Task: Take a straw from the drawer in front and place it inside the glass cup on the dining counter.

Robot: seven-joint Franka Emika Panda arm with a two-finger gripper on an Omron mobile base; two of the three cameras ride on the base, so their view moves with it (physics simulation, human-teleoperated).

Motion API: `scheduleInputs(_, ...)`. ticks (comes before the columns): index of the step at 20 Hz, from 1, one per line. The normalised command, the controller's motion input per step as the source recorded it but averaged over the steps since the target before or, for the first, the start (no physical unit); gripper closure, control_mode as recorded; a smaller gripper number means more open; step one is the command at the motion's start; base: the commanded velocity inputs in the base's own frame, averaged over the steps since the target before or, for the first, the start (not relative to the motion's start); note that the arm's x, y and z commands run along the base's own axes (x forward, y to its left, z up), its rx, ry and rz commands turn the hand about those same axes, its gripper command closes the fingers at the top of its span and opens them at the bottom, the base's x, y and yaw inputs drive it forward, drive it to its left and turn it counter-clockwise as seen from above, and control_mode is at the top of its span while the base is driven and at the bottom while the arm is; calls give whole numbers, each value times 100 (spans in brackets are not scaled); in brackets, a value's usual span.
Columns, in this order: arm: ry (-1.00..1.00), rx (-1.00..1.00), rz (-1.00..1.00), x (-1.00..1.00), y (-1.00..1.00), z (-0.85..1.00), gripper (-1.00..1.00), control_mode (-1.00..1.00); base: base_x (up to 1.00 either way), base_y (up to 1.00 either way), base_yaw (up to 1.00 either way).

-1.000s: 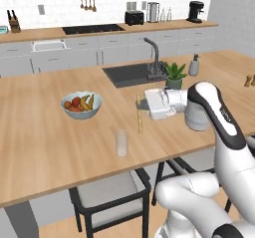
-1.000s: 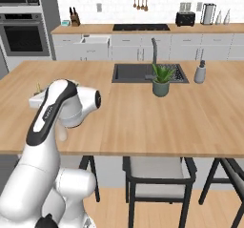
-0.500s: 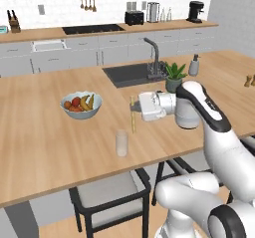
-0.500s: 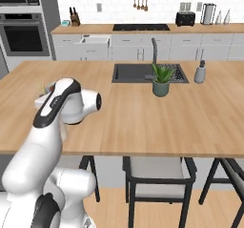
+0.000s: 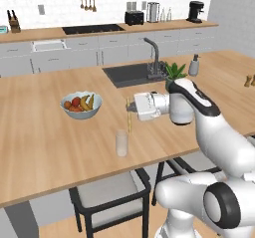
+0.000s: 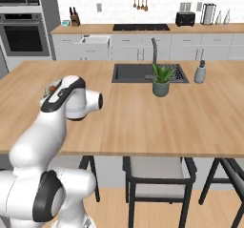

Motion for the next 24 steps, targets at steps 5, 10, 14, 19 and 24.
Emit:
scheduleInputs(5,-3,0,2,32,6,-6,100,-100,0,0,0)
scheduleInputs(10,-3,0,2,11,0,-22,100,-100,0,0,0)
scheduleInputs(14,-2,0,2,6,6,-23,100,-100,0,0,0)
scheduleInputs(19,-1,0,3,8,15,-18,100,-100,0,0,0)
scheduleInputs(24,-2,0,3,21,8,-18,100,-100,0,0,0)
